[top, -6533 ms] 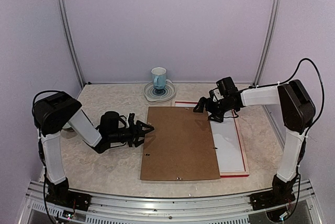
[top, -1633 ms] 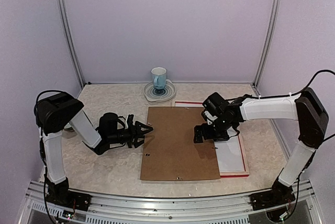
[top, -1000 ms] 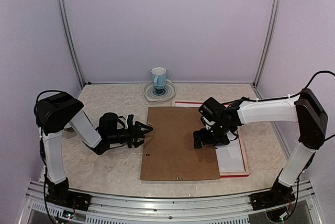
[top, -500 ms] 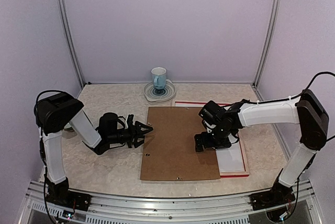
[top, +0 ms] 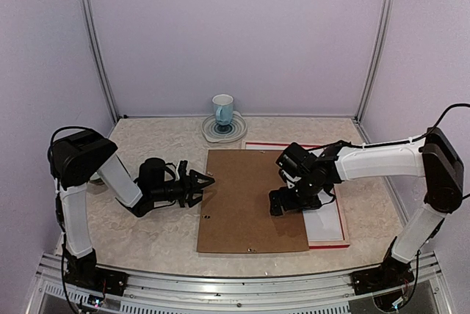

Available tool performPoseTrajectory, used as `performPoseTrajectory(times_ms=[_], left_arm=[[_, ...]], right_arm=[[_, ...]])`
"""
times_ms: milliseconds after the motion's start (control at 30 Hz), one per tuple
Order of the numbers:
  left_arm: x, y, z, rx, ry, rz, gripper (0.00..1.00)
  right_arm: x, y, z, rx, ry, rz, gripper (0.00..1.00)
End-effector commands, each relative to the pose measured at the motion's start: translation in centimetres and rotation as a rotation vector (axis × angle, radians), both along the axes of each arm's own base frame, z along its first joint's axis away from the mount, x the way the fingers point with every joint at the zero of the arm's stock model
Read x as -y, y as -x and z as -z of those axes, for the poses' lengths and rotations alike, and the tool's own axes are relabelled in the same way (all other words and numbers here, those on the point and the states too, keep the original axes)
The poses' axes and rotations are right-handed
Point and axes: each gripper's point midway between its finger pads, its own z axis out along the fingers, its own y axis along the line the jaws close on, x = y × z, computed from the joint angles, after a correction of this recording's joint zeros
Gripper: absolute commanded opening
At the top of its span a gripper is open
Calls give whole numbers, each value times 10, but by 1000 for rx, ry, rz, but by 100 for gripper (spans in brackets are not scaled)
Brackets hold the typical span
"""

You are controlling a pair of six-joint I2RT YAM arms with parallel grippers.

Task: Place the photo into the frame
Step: Adjust the fastener on the backboard, then move the backboard to the photo.

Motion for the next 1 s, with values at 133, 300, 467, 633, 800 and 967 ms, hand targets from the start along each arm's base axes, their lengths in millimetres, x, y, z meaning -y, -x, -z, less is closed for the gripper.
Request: performPoseTrajectory(times_ms=[133, 300, 467, 633, 800, 967], left_arm=[[0, 0, -5, 16, 17, 7, 67], [0, 1, -5, 17, 20, 8, 67], [0, 0, -6, 19, 18, 9, 67], [2, -3, -7, 22, 1, 6, 67], [7, -8, -8, 39, -45, 10, 67], [17, -11, -10, 57, -87, 21, 66]], right_arm=[[-14, 5, -5, 12, -12, -34, 99], [-16, -1, -20, 49, -25, -34, 99], [-12, -13, -43, 111, -16, -31, 99], [5, -27, -52, 135, -28, 26, 99], [32, -46, -50, 123, -100, 115, 99], [47, -61, -52, 115, -185, 169, 99]])
